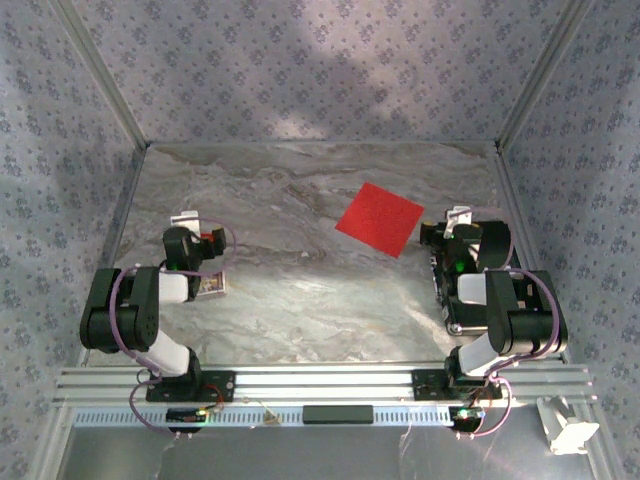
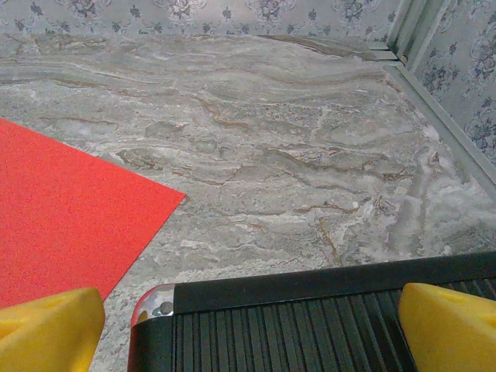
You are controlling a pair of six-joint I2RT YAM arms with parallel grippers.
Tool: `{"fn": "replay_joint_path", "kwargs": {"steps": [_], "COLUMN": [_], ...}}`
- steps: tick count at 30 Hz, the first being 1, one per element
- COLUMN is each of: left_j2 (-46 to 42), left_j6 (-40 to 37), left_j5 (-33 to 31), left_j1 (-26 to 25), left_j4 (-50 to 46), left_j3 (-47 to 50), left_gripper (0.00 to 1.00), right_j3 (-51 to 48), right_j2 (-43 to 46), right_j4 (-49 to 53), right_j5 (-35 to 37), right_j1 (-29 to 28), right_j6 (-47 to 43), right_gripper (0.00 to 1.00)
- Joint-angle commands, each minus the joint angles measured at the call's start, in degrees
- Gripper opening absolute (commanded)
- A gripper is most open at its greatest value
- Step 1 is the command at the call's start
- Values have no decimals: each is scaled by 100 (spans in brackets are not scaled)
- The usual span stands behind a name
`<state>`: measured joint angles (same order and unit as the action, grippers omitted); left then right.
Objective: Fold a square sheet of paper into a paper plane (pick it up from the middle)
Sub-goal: Move the square sheet of paper to the center of the table.
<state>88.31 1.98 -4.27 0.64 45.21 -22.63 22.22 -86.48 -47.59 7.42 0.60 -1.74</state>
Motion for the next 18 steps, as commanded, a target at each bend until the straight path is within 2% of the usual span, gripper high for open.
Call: {"fn": "replay_joint_path", "kwargs": {"steps": [1, 6, 13, 16, 18], "left_j2": [-84, -473, -1114, -1321, -1431], "left_j6": [-116, -53, 475, 931, 1438], "left_j5": [87, -41, -567, -680, -727], "left_j1": [-50, -54, -54, -52, -47], "left_j4": [245, -97, -2031, -2849, -3075], "left_j3": [-27, -45, -744, -1170, -1343], "left_gripper": [100, 100, 100, 100, 100], "right_j3": [-137, -75, 598, 1412, 2120], "right_j2": [20, 437, 1170, 1437, 1365], "right_j4": [-122, 335, 2195, 3825, 4925], "right_j5": [-89, -40, 63, 190, -100], "right_j1": [-91, -121, -137, -136, -145], "right_j6": [-81, -105, 239, 1290, 2066], "right_gripper": [99, 99, 99, 99, 99]}}
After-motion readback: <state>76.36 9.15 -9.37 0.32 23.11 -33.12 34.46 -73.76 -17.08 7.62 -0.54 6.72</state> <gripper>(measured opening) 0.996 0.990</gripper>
